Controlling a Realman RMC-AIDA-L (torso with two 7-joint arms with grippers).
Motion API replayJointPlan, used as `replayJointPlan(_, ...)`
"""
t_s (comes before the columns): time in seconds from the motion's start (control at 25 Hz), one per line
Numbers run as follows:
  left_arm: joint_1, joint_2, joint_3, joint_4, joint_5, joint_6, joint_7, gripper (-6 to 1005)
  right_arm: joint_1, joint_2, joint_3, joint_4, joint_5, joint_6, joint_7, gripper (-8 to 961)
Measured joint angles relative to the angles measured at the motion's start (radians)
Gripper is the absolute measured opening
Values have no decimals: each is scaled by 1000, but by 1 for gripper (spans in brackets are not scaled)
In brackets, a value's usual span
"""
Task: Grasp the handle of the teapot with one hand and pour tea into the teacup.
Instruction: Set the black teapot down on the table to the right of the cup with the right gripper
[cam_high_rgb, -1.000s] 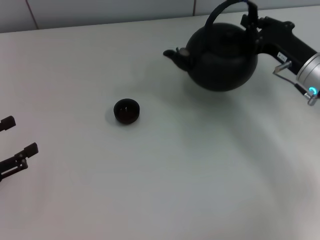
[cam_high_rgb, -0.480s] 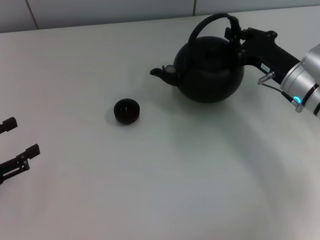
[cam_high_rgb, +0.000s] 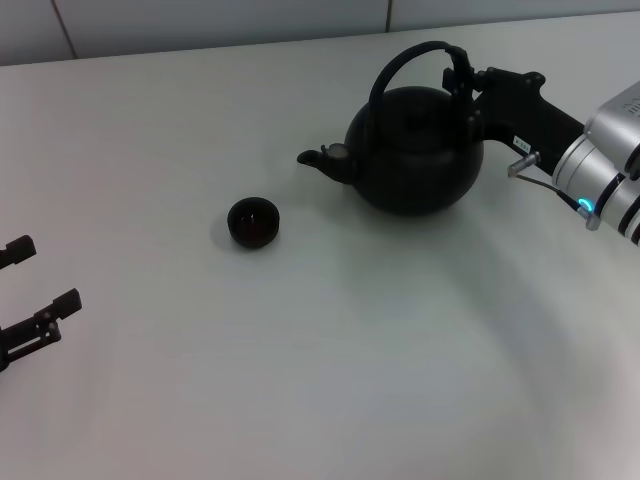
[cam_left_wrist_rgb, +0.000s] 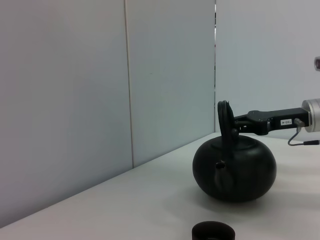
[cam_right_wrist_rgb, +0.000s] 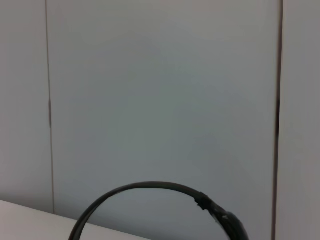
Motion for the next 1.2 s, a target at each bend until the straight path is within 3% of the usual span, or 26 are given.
replayJointPlan(0.84,3,-2,-1,0,-1,18,0,801,-17,0,12,31,5,-2,11,149)
replayJointPlan(1.2,3,-1,-1,0,-2,20,-2,801,-45,0,12,28,7,-58,10,352)
